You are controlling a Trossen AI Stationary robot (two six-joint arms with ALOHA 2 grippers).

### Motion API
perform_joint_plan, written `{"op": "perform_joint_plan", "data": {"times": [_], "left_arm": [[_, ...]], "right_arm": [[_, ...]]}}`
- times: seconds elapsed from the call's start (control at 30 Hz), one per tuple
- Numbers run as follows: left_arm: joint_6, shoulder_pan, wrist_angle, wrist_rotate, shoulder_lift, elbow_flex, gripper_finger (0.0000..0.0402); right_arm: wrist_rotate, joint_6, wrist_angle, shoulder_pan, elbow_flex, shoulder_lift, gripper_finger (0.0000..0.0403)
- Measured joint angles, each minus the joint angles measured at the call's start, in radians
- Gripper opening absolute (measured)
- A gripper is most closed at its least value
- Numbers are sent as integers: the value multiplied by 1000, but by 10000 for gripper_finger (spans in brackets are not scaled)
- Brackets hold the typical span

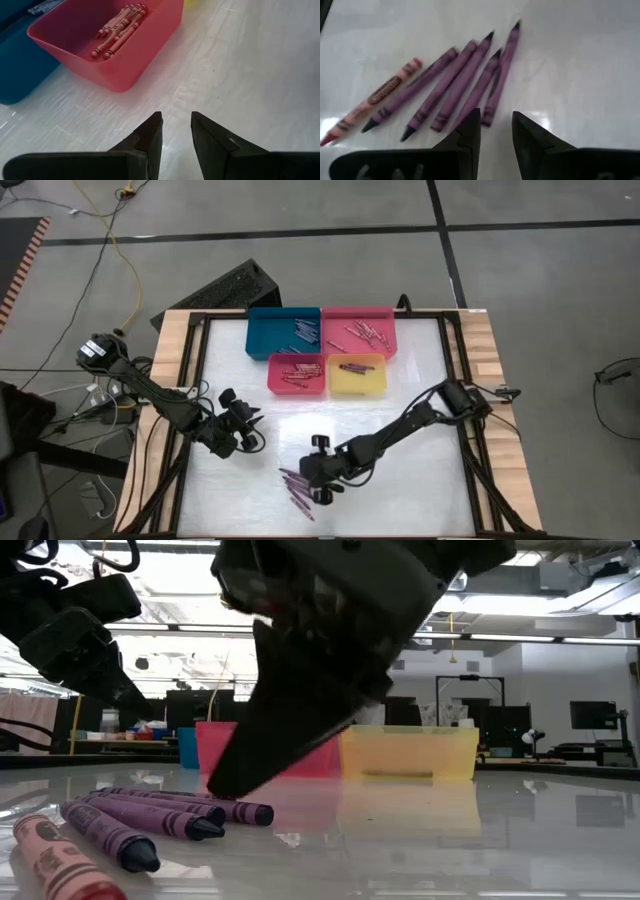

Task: Sort crayons
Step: Put the violet crayon into the yellow bin

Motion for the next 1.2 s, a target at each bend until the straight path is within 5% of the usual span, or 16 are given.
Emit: {"op": "perform_joint_plan", "data": {"times": [0.17,1.2], "left_arm": [[-10,0,-2,0,0,0,94],[-16,-2,-11,2,0,0,94]], "right_arm": [[-70,58,7,-2,0,21,108],[-84,33,39,-55,-5,62,91]]}}
